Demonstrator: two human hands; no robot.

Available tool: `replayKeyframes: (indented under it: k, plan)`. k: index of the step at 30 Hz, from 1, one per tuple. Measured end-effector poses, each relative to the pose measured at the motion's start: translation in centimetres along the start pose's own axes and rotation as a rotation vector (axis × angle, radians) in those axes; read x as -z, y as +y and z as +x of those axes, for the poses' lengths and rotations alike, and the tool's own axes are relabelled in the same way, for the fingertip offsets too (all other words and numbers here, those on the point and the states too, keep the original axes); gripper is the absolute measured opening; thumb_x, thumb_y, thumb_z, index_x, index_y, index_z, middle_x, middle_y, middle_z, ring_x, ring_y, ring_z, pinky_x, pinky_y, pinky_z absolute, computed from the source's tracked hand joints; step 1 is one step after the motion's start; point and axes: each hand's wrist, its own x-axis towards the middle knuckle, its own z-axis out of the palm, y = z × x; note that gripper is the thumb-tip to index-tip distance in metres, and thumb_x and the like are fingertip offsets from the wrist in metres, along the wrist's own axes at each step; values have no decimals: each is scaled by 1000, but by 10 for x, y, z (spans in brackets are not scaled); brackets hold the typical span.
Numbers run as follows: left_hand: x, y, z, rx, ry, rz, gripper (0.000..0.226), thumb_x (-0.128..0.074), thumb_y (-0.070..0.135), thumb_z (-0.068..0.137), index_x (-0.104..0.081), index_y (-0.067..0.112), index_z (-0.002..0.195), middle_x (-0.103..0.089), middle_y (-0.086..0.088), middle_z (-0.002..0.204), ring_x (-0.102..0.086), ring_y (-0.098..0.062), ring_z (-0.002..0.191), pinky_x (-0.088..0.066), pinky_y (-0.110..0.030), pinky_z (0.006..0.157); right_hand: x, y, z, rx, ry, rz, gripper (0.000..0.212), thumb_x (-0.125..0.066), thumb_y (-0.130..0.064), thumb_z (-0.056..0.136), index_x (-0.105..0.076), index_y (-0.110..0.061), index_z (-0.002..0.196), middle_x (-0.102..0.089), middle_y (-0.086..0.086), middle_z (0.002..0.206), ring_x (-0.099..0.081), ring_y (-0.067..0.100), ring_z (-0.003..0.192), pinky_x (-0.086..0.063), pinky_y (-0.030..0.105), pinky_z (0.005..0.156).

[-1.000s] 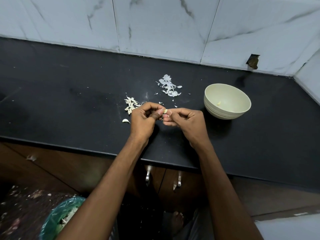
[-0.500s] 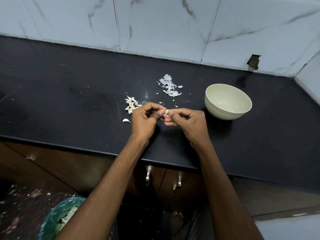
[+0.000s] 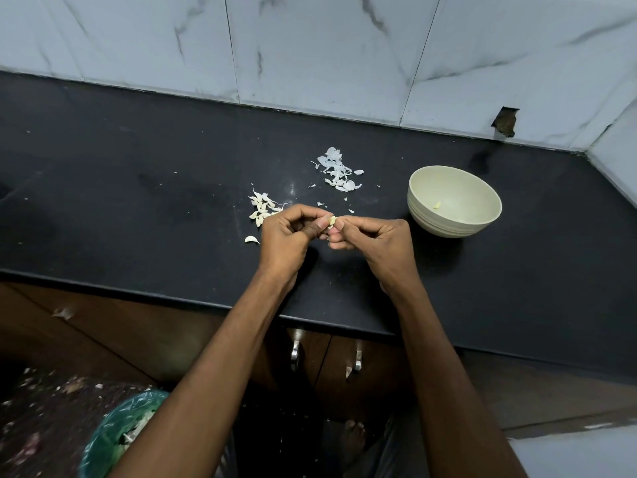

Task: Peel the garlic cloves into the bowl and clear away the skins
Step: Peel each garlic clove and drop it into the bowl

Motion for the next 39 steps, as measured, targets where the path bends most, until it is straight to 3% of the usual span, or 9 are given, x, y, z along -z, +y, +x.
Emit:
replayKeyframes:
  k: [17, 23, 33, 39]
  plan:
    - [-4, -1, 0, 16, 69, 49, 12, -77, -3, 87, -79, 9, 90, -79, -8, 86, -73, -24, 83, -61, -39, 82, -2, -2, 1, -34, 36, 27, 11, -73, -1, 94, -77, 2, 103, -79, 17, 85, -78, 28, 80, -64, 32, 78]
    - [-5, -1, -2, 21, 34, 64, 7, -79, 2, 88, -80, 7, 92, -78, -17, 88, -72, -33, 84, -60, -51, 86, 1, 1, 2, -13, 45, 4, 14, -72, 0, 94, -76, 7, 106, -78, 19, 86, -78, 30, 80, -64, 33, 79]
    - [-3, 2, -2, 77, 9, -8, 8, -73, -5, 90, -77, -2, 97, -77, -17, 90, -74, -24, 84, -61, -35, 81, 1, 0, 4, -4, 26, 16, 13, -69, 2, 95, -77, 9, 104, -77, 22, 86, -75, 29, 77, -62, 29, 75]
    - [-7, 3, -3, 4, 9, 69, 12, -70, -1, 94, -79, 7, 99, -79, -13, 94, -75, -23, 89, -61, -40, 87, 1, -1, 5, -47, 49, 24, 11, -68, 4, 95, -76, 10, 99, -77, 21, 83, -75, 25, 75, -61, 26, 71]
